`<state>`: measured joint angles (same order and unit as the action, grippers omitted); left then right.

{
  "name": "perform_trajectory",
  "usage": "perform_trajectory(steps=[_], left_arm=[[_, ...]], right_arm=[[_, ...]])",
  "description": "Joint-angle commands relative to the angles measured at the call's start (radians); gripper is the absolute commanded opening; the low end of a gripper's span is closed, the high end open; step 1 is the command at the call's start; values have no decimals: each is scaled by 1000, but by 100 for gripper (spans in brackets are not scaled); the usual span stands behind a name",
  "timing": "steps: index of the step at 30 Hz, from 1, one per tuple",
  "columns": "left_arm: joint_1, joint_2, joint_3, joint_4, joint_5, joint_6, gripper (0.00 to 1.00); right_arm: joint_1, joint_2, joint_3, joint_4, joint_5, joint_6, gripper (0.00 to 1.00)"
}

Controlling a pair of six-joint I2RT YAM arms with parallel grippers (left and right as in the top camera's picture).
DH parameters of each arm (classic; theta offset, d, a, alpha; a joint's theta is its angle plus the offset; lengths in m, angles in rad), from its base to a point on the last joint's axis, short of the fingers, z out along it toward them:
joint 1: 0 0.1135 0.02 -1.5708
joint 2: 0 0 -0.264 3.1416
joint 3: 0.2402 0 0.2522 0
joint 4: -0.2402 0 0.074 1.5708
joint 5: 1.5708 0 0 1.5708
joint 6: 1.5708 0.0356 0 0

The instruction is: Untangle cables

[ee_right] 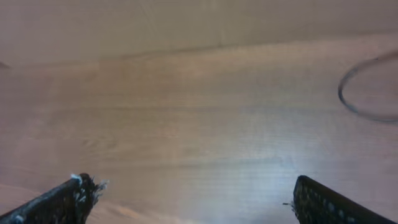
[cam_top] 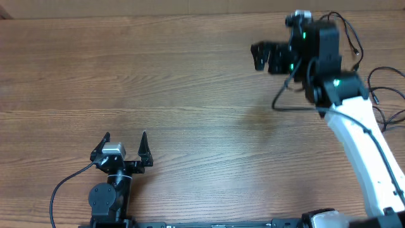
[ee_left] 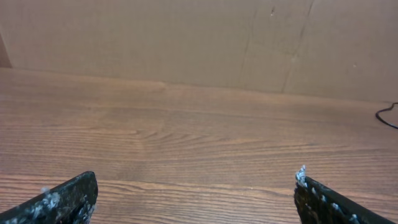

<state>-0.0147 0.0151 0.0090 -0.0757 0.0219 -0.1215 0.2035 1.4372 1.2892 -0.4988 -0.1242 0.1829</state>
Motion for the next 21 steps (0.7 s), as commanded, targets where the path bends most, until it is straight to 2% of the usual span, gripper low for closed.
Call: perform_trajectory(steps=[1, 4, 11, 21], left_arm=[[8, -10, -4, -2, -6, 10, 100], [8, -10, -4, -2, -6, 10, 100], [8, -10, -4, -2, -6, 10, 100], [8, -10, -4, -2, -6, 10, 100]], right_arm=[[-3, -161, -204, 171, 19, -2, 100], [-3, -291, -404, 385, 27, -2, 100], [-25, -508, -707, 686, 37, -2, 100], [-82, -824, -1046, 845, 37, 3, 100]])
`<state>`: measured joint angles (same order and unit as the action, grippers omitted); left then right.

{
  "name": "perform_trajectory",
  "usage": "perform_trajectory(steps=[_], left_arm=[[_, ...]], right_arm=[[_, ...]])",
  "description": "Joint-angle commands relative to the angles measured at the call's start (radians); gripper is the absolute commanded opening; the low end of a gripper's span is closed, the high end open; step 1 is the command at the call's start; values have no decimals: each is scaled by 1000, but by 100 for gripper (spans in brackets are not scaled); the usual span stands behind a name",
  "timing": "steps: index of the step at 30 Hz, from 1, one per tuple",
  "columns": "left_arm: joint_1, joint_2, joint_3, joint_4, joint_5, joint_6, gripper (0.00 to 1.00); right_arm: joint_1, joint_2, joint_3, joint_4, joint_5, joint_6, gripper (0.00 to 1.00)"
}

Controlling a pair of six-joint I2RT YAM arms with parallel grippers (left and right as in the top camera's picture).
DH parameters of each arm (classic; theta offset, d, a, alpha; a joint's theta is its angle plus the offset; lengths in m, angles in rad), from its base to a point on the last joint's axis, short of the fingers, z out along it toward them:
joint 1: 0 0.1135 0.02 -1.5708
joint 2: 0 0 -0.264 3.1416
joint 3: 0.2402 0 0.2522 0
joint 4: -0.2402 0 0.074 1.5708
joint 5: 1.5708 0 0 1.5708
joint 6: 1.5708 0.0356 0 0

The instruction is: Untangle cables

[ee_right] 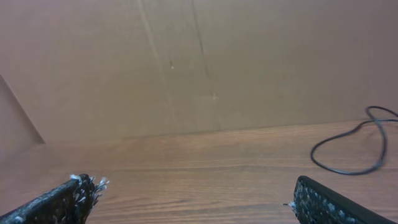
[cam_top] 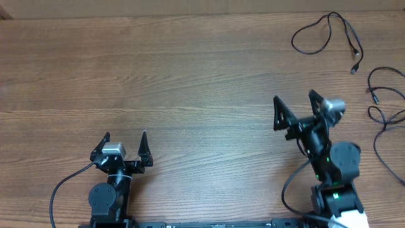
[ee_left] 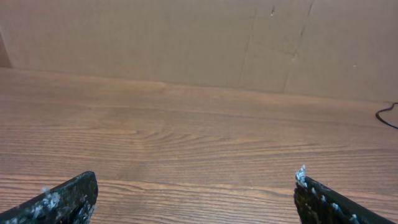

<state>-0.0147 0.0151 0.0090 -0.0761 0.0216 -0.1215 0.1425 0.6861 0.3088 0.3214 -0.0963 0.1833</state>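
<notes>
Two thin black cables lie apart at the far right of the wooden table. One cable [cam_top: 293, 42] forms a loop near the back edge; the same loop [ee_right: 313, 154] shows ahead in the right wrist view. The other cable [cam_top: 373, 95] curls along the right edge. My right gripper [cam_top: 294, 98] stands open at the front right, short of both cables, with nothing between its fingers [ee_right: 62, 199]. At the front left, my left gripper [cam_top: 124, 143] is open and empty. A bit of cable [ee_left: 378, 112] shows at the right edge of the left wrist view.
A cardboard wall [ee_right: 199, 62] closes off the back of the table [cam_top: 190, 76]. Each arm's own black lead hangs beside its base at the front edge.
My right arm was stretched out over the back right of the table and now stands drawn back at the front right, gripper still open. The looped cable is now uncovered. The left arm has not moved.
</notes>
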Motion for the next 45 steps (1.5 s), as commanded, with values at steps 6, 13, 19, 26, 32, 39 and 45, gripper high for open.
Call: perform_trajectory(steps=[6, 13, 19, 26, 32, 39, 45], left_arm=[[8, -10, -4, -2, -6, 10, 100], [8, -10, -4, -2, -6, 10, 100], [8, -10, -4, -2, -6, 10, 100], [8, -10, -4, -2, -6, 10, 99], [8, -10, -4, -2, -6, 10, 100], [8, -10, -4, -2, -6, 10, 99], [8, -10, -4, -2, -6, 10, 99]], right_arm=[[-78, -227, -224, 63, -5, 26, 100], [-126, -458, -301, -150, -25, 24, 100], [-176, -612, -301, -399, -21, 17, 100], [-177, -684, -301, -397, -29, -121, 100], [-177, -684, -301, -398, -28, -295, 100], [-177, -684, -301, -396, -25, -282, 100], [-177, -684, -301, -396, -24, -282, 100]])
